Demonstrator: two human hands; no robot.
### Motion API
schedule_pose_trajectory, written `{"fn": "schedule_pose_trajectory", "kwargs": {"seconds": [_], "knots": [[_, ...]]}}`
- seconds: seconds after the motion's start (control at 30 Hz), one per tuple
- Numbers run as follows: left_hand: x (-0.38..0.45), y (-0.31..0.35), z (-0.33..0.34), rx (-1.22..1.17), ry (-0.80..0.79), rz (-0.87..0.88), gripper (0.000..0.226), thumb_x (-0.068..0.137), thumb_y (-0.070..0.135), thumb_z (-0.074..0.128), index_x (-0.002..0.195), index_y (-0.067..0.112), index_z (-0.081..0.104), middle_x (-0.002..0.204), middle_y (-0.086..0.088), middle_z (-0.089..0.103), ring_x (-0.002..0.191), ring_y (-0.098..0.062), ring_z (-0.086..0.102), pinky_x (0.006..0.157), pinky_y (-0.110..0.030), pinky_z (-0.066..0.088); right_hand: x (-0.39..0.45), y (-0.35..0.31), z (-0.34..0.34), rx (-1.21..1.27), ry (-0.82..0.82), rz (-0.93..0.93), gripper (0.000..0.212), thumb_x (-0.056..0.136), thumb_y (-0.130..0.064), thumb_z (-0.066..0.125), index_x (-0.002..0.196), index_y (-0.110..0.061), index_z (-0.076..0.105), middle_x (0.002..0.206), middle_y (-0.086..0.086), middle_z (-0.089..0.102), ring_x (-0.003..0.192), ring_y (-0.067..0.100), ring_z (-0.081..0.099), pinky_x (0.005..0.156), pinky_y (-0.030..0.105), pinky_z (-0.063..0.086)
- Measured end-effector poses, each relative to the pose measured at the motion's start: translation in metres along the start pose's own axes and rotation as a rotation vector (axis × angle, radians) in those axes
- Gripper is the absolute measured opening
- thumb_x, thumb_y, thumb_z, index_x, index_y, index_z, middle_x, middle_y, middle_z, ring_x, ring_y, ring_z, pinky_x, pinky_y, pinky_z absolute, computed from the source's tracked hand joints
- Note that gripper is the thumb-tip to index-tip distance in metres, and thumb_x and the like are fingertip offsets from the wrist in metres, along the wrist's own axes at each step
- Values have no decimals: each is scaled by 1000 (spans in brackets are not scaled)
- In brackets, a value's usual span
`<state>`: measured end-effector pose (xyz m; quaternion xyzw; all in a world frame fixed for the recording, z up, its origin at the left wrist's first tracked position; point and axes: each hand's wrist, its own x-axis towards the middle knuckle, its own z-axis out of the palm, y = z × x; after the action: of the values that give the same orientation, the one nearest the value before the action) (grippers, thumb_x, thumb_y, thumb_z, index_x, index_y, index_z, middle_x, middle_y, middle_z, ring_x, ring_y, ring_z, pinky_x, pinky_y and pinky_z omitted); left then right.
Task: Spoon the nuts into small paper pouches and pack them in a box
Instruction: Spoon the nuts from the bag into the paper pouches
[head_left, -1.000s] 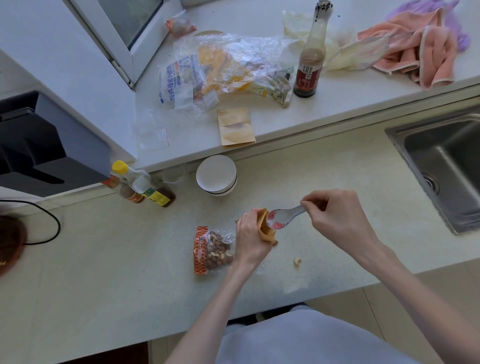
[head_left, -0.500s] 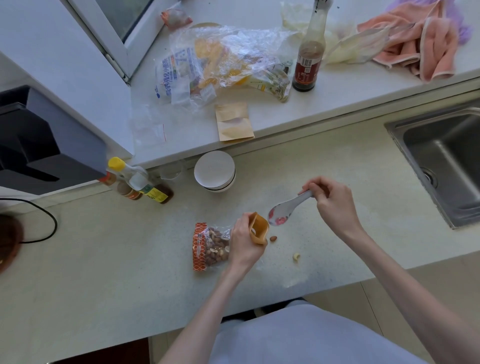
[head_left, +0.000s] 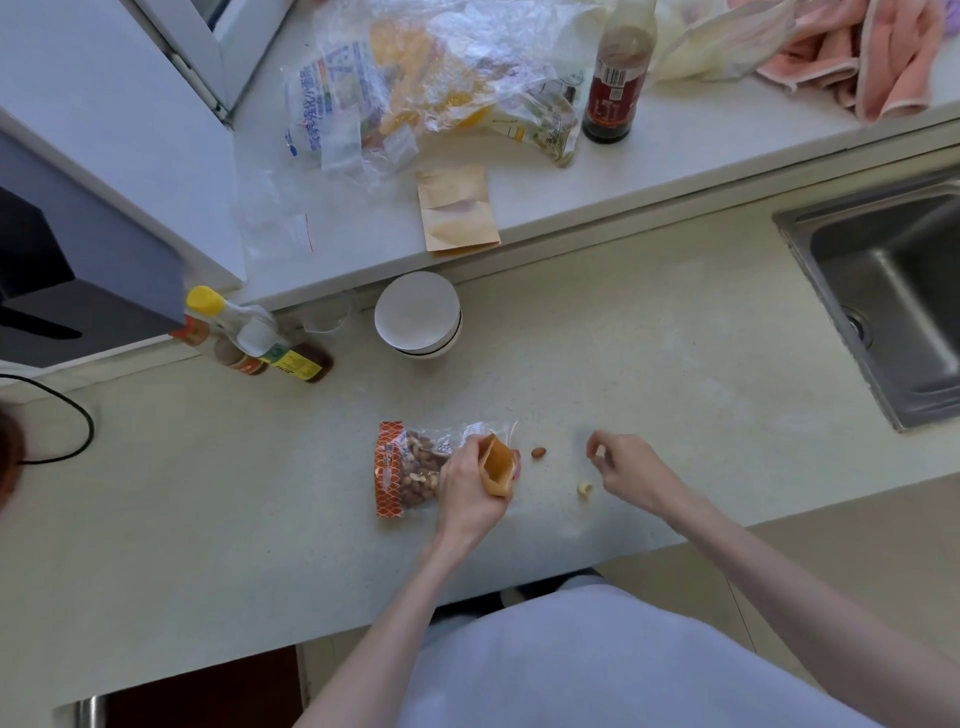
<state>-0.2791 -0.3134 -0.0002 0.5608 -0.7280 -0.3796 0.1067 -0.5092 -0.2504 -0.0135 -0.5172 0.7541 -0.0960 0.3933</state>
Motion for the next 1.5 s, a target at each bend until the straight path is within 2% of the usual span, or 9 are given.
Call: {"fn": "schedule_pose_trajectory", "kwargs": {"seconds": [0.2,0.33,0.5,0.73,0.9,1.03,1.23,1.37,1.5], "knots": [[-1,-5,9,26,-47,-3,65,64,13,84,118,20,49,103,9,50,98,-17,54,86,-44,52,-5,33,32,-233,-180,-2,29,87,-13,64,113,-18,54,106,6,61,83,19,55,62,26,37],[0,-7,15,42,-64,-3,70,60,13,85,119,22,49,103,12,48,99,-17,53,86,-36,46,-2,32,42,-279,-178,-59,27,88,-14,62,113,-17,53,111,8,61,91,24,59,64,28,40],[1,-6,20,57,-85,-9,72,60,13,84,121,23,48,102,14,46,96,-13,48,84,-30,36,2,27,49,-346,-182,-123,35,90,-9,57,122,-18,47,108,7,59,88,25,60,68,32,49],[3,-4,21,57,-92,-11,72,60,13,85,122,21,49,103,14,46,96,-10,45,85,-29,35,11,15,52,-379,-203,-140,15,100,-20,46,106,-7,51,106,12,59,90,26,58,74,34,45],[6,-1,20,47,-76,-10,70,59,14,83,121,21,49,102,14,47,94,-11,44,83,-30,38,12,-37,22,118,148,-104,10,91,-20,63,92,-10,64,74,-3,63,60,3,57,55,12,39],[8,4,19,31,-73,8,58,64,15,79,115,20,51,97,10,52,89,-14,50,80,-36,47,5,-82,-6,318,222,-226,4,85,-17,70,83,-13,71,65,-5,65,52,1,55,51,10,42],[12,13,19,1,-24,49,34,70,18,61,103,20,54,86,9,56,80,-16,55,71,-36,47,-1,-96,-12,248,100,-236,13,84,-17,71,94,-11,77,77,2,73,53,1,52,57,7,41],[13,9,15,-12,-14,34,46,69,25,71,111,23,50,92,9,56,85,-17,56,78,-40,50,9,-85,-17,304,192,-221,10,84,-19,71,89,-14,77,63,-8,66,51,4,58,49,11,42],[11,4,11,10,-17,-4,60,69,24,81,119,25,47,103,7,57,95,-17,57,85,-43,51,35,-55,-12,37,171,-104,14,85,-23,69,97,-17,73,73,-2,66,66,8,60,64,22,47]]}}
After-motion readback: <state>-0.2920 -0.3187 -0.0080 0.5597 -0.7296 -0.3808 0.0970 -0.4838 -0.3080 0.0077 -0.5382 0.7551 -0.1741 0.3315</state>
